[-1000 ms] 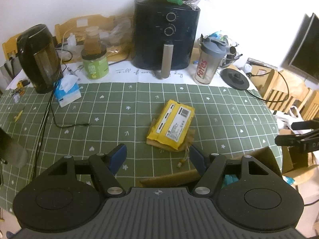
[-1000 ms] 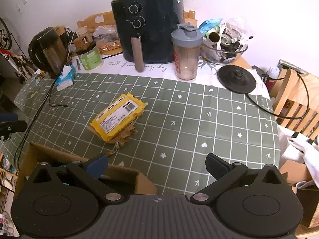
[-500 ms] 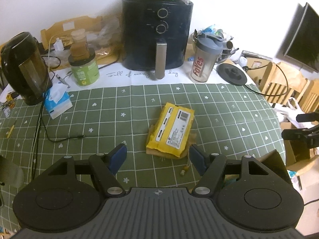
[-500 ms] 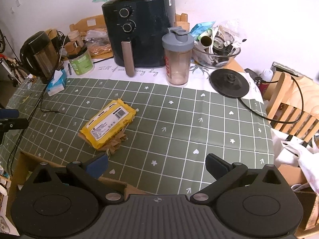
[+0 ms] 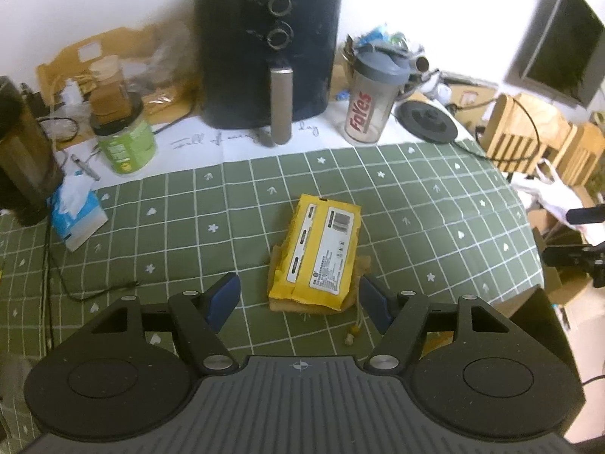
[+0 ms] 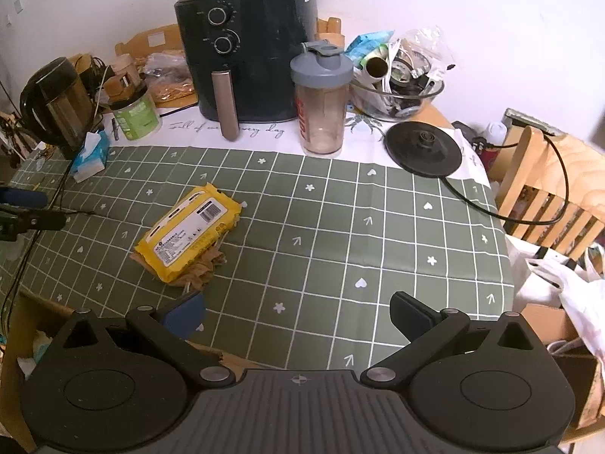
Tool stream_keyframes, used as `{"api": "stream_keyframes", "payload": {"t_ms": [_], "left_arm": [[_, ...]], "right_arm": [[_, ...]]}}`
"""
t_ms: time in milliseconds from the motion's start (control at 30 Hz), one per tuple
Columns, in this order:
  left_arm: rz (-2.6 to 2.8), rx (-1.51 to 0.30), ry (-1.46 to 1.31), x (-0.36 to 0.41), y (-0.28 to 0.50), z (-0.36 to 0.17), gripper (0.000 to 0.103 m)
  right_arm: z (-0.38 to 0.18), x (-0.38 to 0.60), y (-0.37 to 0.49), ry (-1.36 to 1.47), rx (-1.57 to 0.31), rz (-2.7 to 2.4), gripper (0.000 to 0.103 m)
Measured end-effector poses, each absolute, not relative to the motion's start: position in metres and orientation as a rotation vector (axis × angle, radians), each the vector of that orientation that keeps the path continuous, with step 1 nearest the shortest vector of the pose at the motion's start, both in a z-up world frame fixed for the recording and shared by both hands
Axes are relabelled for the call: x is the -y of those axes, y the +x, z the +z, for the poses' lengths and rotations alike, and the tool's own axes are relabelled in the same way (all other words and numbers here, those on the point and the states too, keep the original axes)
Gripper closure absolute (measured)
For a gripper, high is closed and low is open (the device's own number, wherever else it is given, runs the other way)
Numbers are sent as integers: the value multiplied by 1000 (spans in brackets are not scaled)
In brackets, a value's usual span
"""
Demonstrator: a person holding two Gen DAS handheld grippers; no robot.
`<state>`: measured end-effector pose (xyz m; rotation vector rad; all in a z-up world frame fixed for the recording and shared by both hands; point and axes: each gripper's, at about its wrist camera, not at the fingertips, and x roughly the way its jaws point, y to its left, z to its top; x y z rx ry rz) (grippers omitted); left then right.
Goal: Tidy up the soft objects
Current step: 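Close the left gripper on the yellow wet-wipe packet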
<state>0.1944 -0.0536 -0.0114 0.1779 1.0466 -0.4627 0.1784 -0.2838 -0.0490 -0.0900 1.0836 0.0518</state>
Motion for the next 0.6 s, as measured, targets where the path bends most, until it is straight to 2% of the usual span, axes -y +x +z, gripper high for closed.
{"api": "stream_keyframes", "payload": {"t_ms": [100,200,600], "left_arm": [[-492,-1068,210,60,207,-22,33],[-531,-1090,241,69,219,-33,21],[-641,-1239,341,108,272,-103,18]], "right_arm": [[-52,283,179,-93,-1091,34,0],[-54,285,179,-81,-1102,10,0],[-64,289,172,-43,-1140,-75,0]]}}
